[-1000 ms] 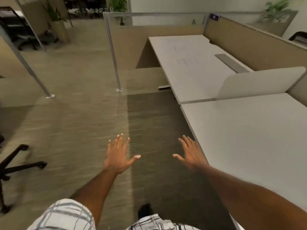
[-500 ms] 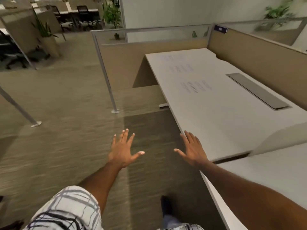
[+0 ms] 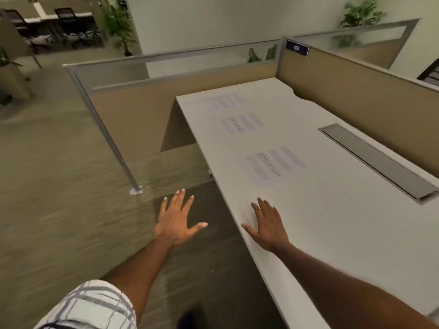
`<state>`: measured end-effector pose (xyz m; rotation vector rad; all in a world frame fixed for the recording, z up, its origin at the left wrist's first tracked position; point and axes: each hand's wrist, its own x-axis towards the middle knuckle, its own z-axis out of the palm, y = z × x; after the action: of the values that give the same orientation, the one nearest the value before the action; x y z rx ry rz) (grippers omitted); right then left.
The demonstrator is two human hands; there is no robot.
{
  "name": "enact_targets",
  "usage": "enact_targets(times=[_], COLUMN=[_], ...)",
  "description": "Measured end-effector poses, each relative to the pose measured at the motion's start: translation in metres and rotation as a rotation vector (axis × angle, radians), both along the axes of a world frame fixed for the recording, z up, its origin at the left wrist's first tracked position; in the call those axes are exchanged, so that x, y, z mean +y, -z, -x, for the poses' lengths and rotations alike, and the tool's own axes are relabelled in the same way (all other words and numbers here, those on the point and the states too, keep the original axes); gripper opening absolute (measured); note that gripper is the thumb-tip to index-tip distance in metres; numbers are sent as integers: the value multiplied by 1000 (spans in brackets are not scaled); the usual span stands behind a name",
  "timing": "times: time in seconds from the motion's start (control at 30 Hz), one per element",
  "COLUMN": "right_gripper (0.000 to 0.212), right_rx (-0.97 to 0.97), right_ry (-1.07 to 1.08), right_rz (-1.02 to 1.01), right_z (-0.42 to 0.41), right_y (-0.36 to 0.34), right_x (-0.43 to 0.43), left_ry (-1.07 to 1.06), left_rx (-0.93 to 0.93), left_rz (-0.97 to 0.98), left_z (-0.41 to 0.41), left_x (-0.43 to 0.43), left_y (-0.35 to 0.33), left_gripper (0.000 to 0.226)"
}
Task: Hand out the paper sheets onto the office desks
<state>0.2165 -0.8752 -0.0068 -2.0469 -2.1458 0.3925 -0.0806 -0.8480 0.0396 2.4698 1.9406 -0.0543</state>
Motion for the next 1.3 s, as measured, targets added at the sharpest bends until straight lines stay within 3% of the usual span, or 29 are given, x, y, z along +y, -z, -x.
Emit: enact_targets(times=[0.23, 0.43, 0.57, 0.8, 0.9, 1.17, 1.3], right_gripper=[94, 86, 82, 81, 88, 115, 103], right_rx=[2, -6, 16, 71, 97, 62, 64], right_ry=[243, 474, 592, 751, 801, 901, 908], right_rz=[-6, 18, 34, 25, 15, 104, 226], right_z=[4, -3, -5, -41, -49, -49, -56], right_y=[7, -1, -2, 7, 10, 14, 13], right_x=[74, 103, 109, 134, 151, 179, 175], left_ry=[231, 449, 533, 602, 666, 508, 481], left_rx=[1, 14, 42, -98, -29, -161, -131], left_rz=[34, 77, 118, 166, 206, 291, 360], left_z=[-15, -33, -51, -120, -145, -204, -231], left_x=[147, 245, 291, 345, 360, 389, 406], left_y=[18, 21, 26, 31, 35, 35, 37], left_gripper=[107, 104, 101, 88, 81, 69, 72])
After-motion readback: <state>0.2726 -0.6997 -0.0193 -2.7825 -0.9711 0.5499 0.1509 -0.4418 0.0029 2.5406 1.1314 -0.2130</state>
